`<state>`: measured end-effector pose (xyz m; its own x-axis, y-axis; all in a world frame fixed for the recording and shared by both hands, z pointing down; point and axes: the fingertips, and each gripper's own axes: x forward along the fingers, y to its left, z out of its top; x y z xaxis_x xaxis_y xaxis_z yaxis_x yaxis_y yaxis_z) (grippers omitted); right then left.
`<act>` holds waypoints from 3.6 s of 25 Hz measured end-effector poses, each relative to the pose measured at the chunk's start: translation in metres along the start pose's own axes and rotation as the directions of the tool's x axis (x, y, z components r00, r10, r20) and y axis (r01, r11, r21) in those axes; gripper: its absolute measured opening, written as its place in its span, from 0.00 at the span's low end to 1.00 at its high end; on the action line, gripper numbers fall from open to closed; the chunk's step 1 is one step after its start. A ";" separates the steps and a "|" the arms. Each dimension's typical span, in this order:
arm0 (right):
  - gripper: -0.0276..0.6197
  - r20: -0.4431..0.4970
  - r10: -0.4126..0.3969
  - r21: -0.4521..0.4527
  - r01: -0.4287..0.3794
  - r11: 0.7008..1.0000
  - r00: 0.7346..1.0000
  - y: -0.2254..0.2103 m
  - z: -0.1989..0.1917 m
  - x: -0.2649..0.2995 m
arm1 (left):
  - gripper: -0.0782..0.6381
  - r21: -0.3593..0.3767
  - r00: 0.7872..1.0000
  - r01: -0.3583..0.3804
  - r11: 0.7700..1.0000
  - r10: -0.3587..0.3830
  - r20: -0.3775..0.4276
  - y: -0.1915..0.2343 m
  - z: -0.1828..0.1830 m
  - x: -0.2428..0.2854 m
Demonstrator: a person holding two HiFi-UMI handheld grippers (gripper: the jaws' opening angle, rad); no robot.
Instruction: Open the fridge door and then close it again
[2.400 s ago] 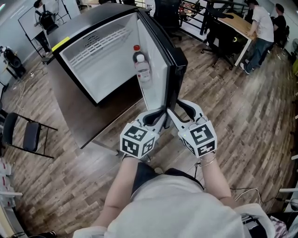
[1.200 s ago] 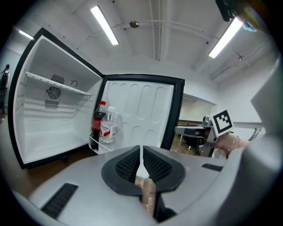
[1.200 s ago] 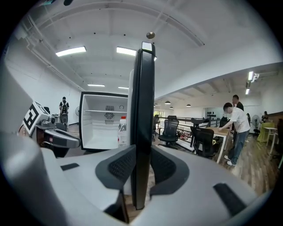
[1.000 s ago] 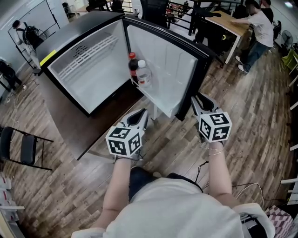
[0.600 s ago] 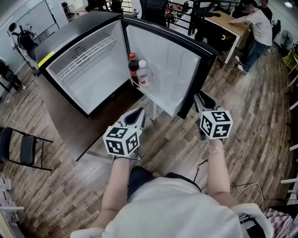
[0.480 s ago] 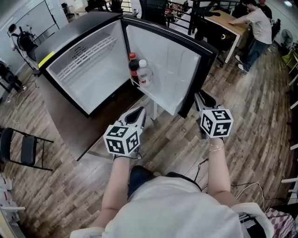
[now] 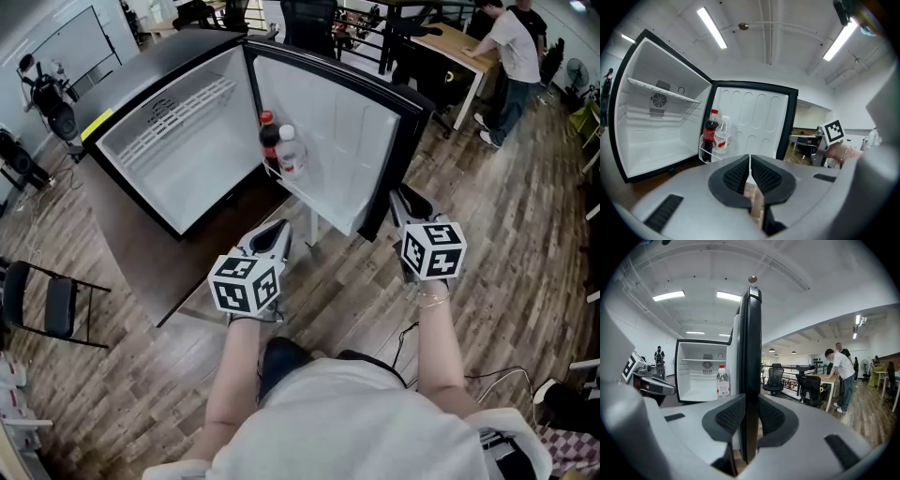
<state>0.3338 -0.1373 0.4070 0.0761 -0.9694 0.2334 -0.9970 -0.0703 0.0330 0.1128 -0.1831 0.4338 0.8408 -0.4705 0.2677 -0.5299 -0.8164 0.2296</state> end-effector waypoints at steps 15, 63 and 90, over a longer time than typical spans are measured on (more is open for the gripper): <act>0.17 0.000 0.059 -0.044 -0.059 0.997 0.998 0.021 0.000 -0.009 | 0.13 0.054 1.000 0.005 0.999 -0.005 -0.002 -0.011 0.002 -0.003; 0.04 -0.051 0.819 -0.301 -0.791 0.533 0.572 0.360 0.023 0.010 | 0.13 -0.107 0.938 -0.333 0.937 0.340 0.060 0.107 -0.018 -0.160; 0.04 0.005 0.795 -0.248 -0.769 0.588 0.606 0.495 0.070 0.171 | 0.13 -0.157 0.907 -0.397 0.904 0.412 0.081 0.289 0.013 -0.199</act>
<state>-0.1473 -0.3544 0.3953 -0.7468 -0.6450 0.1624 -0.6413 0.7630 0.0811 -0.2060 -0.3303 0.4348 0.5534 -0.7907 0.2617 -0.8303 -0.4989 0.2485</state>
